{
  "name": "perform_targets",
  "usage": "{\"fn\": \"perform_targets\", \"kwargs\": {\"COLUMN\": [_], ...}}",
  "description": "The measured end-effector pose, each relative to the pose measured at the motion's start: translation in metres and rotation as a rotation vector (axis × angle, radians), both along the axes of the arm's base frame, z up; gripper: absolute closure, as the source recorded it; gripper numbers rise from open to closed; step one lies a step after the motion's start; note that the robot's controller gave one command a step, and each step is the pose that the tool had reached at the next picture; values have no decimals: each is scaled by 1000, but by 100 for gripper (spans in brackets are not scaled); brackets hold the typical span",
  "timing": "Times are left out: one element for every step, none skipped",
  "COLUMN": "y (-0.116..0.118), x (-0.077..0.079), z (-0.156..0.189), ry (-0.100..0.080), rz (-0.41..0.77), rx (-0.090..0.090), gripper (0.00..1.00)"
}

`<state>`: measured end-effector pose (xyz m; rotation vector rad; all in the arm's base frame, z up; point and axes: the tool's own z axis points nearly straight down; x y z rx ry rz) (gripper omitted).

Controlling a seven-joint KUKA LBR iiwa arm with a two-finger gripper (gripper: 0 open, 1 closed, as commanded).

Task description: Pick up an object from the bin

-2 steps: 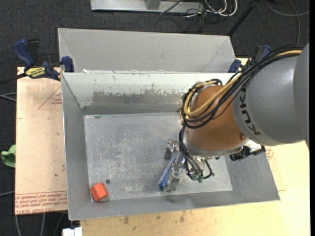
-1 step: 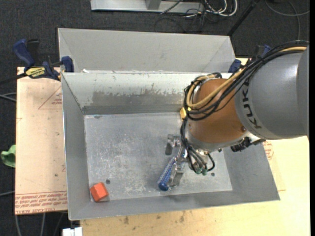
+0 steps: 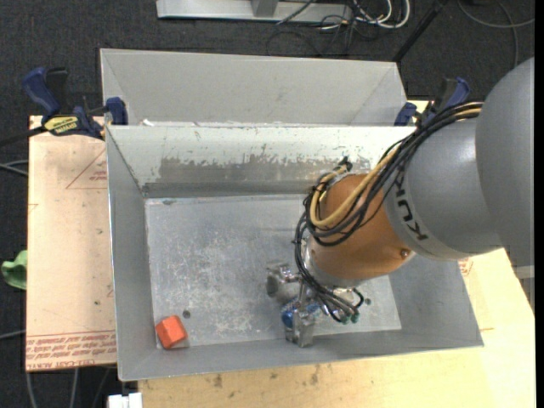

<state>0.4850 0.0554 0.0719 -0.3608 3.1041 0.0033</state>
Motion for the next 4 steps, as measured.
{"fn": "perform_targets", "kwargs": {"y": [1, -5, -2, -2], "x": [25, -4, 18, 19], "z": [96, 87, -4, -3], "ry": [5, 19, 19, 17], "rz": [0, -21, 214, 213], "rx": [-2, -3, -4, -4], "gripper": [0, 0, 0, 100]}}
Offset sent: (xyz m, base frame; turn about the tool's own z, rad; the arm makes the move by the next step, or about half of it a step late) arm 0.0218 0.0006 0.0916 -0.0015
